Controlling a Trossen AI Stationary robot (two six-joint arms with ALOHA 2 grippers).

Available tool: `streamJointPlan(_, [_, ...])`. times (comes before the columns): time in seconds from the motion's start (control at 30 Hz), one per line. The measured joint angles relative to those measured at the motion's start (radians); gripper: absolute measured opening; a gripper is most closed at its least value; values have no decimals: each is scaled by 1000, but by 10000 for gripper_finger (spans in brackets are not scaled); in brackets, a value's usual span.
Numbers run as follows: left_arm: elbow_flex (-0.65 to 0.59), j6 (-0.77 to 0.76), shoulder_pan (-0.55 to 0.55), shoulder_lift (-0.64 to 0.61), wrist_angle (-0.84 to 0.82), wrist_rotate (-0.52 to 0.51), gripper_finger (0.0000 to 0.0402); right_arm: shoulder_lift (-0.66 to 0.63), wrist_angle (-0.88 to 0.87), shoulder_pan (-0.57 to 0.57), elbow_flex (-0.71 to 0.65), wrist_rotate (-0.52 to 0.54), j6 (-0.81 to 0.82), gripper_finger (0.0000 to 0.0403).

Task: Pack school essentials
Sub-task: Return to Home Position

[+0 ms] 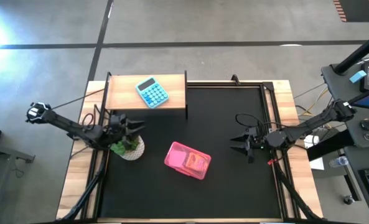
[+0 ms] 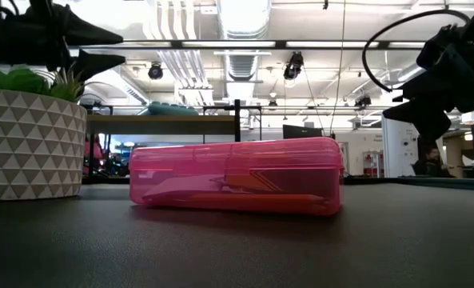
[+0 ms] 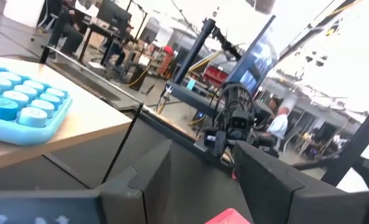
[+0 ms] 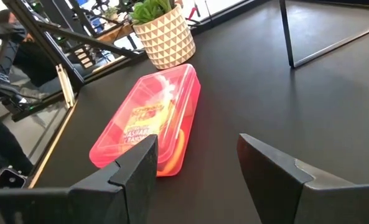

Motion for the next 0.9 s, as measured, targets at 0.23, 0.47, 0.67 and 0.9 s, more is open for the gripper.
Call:
streamJointPlan(0.23, [-54,5,0,-46,28,0,157,0,-9,0,0,0,8,210])
streamJointPlan(0.47, [-54,67,0,-109,20,4,157,0,-9,0,0,0,8,210])
streamJointPlan(0.67, [-55,161,0,-171,19,4,157,0,-9,0,-1,0,8,210])
streamJointPlan(0.9, [-56,211,0,-206,17,3,157,1,-10,0,-1,0,8,210])
